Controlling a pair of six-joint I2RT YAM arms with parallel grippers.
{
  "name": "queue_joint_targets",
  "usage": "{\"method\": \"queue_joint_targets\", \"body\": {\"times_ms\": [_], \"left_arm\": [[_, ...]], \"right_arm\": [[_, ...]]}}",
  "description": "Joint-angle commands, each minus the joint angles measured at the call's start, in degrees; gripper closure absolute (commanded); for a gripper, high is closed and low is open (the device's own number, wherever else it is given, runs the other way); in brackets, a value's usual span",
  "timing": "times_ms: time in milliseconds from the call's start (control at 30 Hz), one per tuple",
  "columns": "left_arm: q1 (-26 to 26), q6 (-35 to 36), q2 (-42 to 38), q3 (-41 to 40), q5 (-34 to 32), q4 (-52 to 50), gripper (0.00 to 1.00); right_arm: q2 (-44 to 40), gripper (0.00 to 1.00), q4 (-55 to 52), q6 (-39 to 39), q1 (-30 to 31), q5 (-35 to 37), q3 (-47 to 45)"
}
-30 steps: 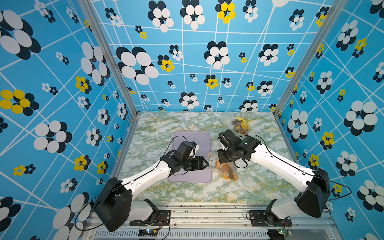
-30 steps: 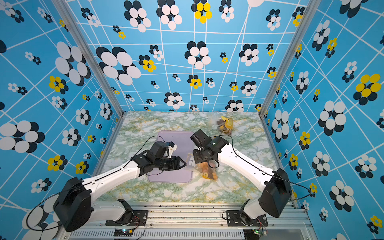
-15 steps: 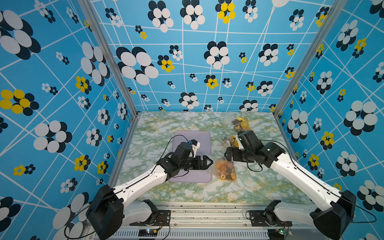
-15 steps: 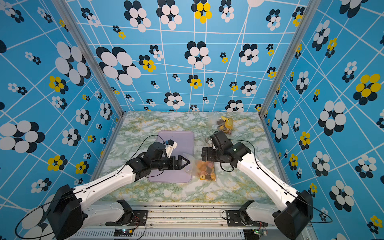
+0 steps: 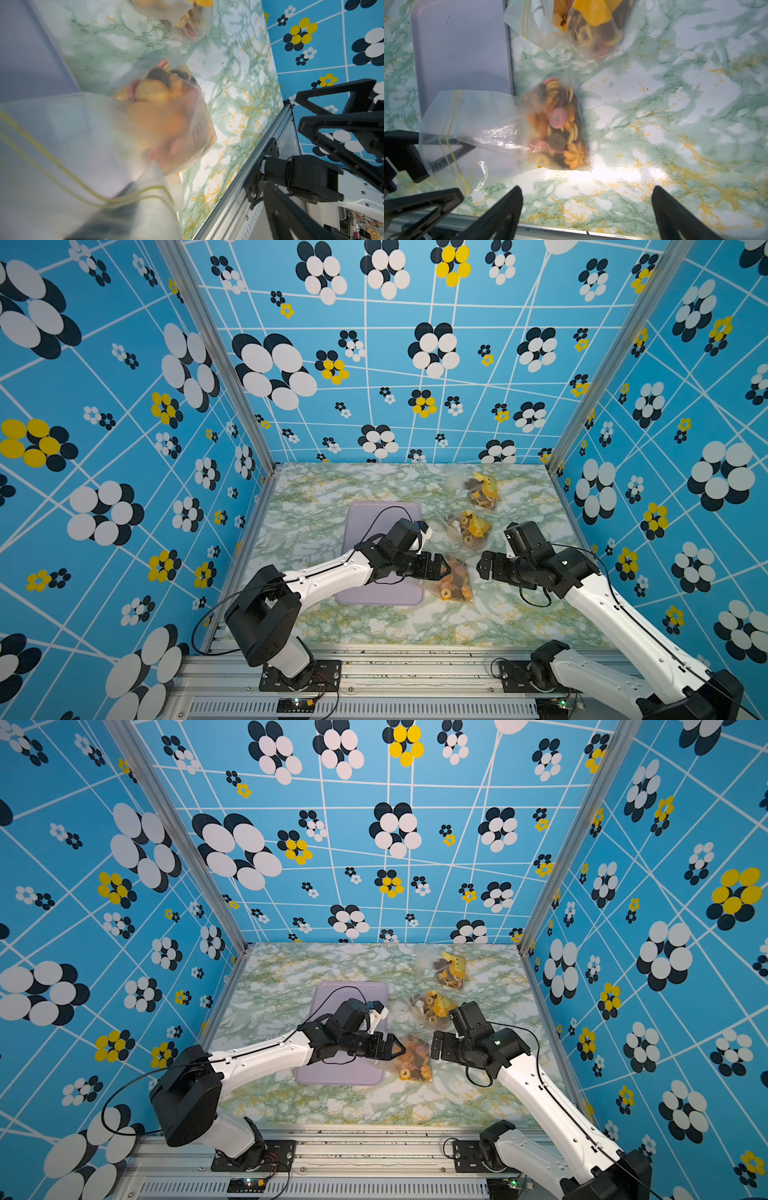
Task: Pour cookies out of the ziploc bag
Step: Pick up the ziploc bag from the center of the board.
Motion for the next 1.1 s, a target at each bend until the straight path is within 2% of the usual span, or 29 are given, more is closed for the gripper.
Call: {"method": "queue_joint_targets", "body": {"times_ms": [0,200,300,367,433,500,533,900,1067], "left_arm": [[-0.95,2.56,2.72,2.76,0.74,-4.36,0.11],[-2.06,5.38,7.07,5.74,2.81,-8.89,0.26],[-2.15,6.06,7.74,5.88,4.26,-9.14,0.37],[-2.56,6.40,8.12,6.09,5.26,-8.95,0.48],[-3.01,6.64,8.61,6.47,5.69,-9.03,0.53],[-3.51,6.77,9.22,7.07,6.12,-9.01,0.56],[-3.73,6.76,9.60,7.50,6.30,-9.15,0.62],[-6.31,4.48,12.11,12.40,7.08,-9.17,0.97],[-6.38,3.05,11.52,15.33,7.63,-9.51,1.00]], "right_arm": [[-0.61,0.01,-0.24,0.77,-0.94,-0.44,-1.51],[-0.31,0.01,1.79,1.00,-3.25,-0.53,-4.38],[-0.01,0.01,3.28,0.91,-3.97,-0.94,-6.27],[0.21,0.01,4.20,1.08,-4.22,-1.23,-7.32],[0.79,0.01,4.40,1.18,-4.39,-1.14,-8.02],[1.38,0.01,4.76,1.31,-4.47,-1.30,-8.43],[1.61,0.01,5.16,1.34,-4.49,-1.61,-8.76],[0.76,0.01,6.11,1.79,-5.07,-2.22,-10.80],[-0.23,0.01,6.35,1.85,-5.89,-3.27,-11.51]]}}
